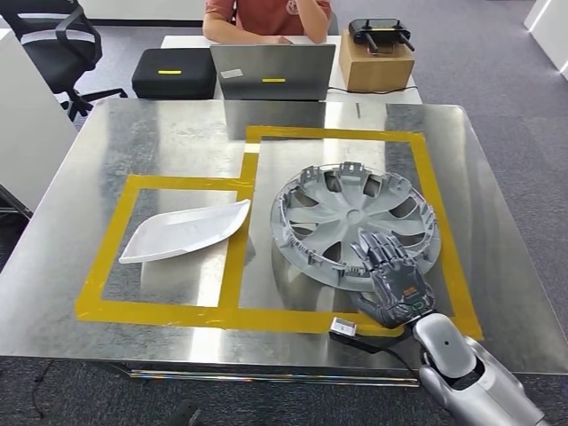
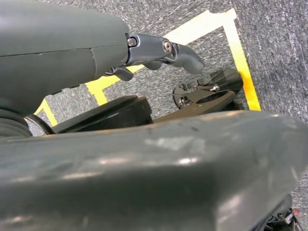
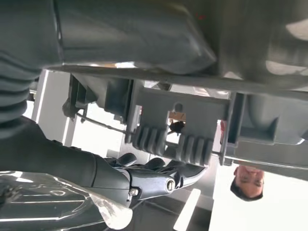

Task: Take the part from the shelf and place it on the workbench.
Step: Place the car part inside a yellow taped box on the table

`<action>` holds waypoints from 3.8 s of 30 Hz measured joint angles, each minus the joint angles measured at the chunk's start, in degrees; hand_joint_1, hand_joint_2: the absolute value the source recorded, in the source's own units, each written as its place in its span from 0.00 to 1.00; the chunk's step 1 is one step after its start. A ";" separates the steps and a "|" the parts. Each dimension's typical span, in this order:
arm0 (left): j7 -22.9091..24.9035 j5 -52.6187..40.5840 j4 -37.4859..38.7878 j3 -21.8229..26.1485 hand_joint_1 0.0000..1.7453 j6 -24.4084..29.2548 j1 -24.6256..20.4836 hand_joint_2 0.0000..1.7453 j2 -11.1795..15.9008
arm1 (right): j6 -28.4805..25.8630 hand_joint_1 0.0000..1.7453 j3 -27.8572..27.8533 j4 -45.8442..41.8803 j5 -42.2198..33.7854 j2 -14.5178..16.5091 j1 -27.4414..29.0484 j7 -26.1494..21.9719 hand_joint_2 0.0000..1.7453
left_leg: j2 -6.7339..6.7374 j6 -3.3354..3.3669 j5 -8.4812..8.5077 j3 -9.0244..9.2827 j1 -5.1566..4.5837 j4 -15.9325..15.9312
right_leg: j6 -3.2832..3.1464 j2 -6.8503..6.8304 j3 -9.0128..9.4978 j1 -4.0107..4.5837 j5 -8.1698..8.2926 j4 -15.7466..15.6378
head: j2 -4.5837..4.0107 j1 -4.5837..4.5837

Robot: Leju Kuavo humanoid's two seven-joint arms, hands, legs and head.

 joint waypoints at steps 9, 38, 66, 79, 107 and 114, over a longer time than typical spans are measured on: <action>-0.16 0.21 0.00 0.03 0.00 0.05 0.14 0.00 0.00 | 3.00 0.00 -0.28 -0.85 -1.97 -0.63 -1.17 0.40 1.00 | 0.00 0.00 0.00 0.00 0.00 0.00 | 0.00 0.00 -0.01 0.00 0.00 0.00 | 0.00 0.01; -1.58 -0.79 0.09 0.92 0.00 -2.21 0.13 0.00 0.50 | 22.37 0.00 1.10 -19.21 -53.08 -6.86 -2.04 -24.67 1.00 | 0.00 0.00 0.00 0.01 -0.01 0.00 | 0.00 0.00 0.00 0.00 -0.01 0.00 | 0.00 0.02; -2.55 -0.02 0.09 1.35 0.00 -0.79 0.31 0.00 -0.05 | 2.12 0.00 3.50 -19.41 -25.20 -5.48 1.19 -14.07 1.00 | 1.12 1.64 1.39 -0.11 0.13 -0.70 | 1.44 -2.28 -1.49 -0.18 -2.17 2.38 | 0.00 0.21; -2.67 -0.19 0.11 1.34 0.00 -0.51 0.43 0.00 -0.31 | 2.06 0.00 3.50 -19.44 -25.21 -5.40 1.69 -13.57 1.00 | 3.26 0.15 2.46 -2.48 0.51 0.35 | 2.06 -5.17 5.23 -1.31 -4.11 -0.82 | 0.00 0.46; -3.43 -1.07 0.11 1.33 0.00 1.35 0.33 0.00 -0.35 | 1.82 0.00 3.02 -19.91 -24.24 -5.35 4.71 -12.76 1.00 | 3.24 -1.97 3.99 -3.35 1.00 -0.29 | 0.83 -5.24 4.08 -0.69 -3.28 -0.61 | 0.00 0.36; -3.43 -1.08 0.11 1.33 0.00 1.39 0.31 0.00 -0.22 | 1.77 0.00 2.94 -20.08 -24.21 -5.27 4.84 -12.72 1.00 | 3.21 -1.38 3.97 -3.39 0.76 -0.09 | 1.48 -5.32 4.28 -1.13 -2.79 -1.30 | 0.00 0.29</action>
